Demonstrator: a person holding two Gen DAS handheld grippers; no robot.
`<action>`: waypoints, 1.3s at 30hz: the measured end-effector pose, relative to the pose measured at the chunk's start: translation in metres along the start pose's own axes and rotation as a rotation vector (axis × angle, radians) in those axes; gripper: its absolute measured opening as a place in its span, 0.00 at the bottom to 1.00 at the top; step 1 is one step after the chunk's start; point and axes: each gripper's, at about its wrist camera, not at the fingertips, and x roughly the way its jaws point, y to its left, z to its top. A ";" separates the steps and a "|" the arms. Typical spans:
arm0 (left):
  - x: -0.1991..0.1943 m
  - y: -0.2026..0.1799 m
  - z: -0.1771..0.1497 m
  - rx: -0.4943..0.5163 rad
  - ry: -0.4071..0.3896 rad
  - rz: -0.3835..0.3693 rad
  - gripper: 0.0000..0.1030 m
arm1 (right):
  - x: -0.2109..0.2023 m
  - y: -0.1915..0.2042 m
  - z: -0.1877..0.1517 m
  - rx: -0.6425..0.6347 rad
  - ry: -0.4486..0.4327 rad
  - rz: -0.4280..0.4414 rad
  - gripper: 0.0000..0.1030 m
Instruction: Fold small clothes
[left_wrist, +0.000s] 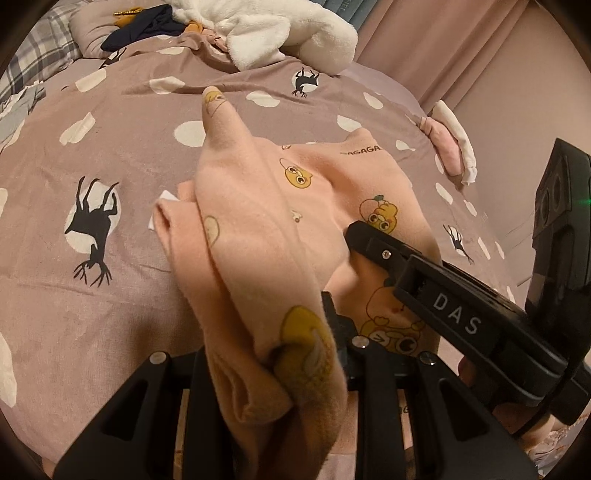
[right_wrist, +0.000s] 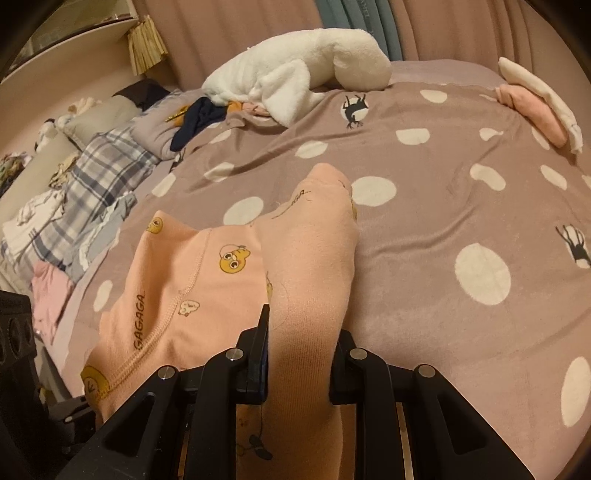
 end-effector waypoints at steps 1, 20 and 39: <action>0.000 -0.001 0.001 0.004 0.001 -0.001 0.26 | -0.001 0.000 0.000 0.000 -0.004 -0.005 0.23; -0.048 0.030 0.016 -0.075 -0.141 0.159 0.69 | 0.009 -0.010 0.001 0.063 0.076 -0.045 0.46; -0.029 0.031 0.014 -0.008 -0.083 0.290 0.77 | -0.018 -0.016 0.008 0.004 -0.072 -0.202 0.70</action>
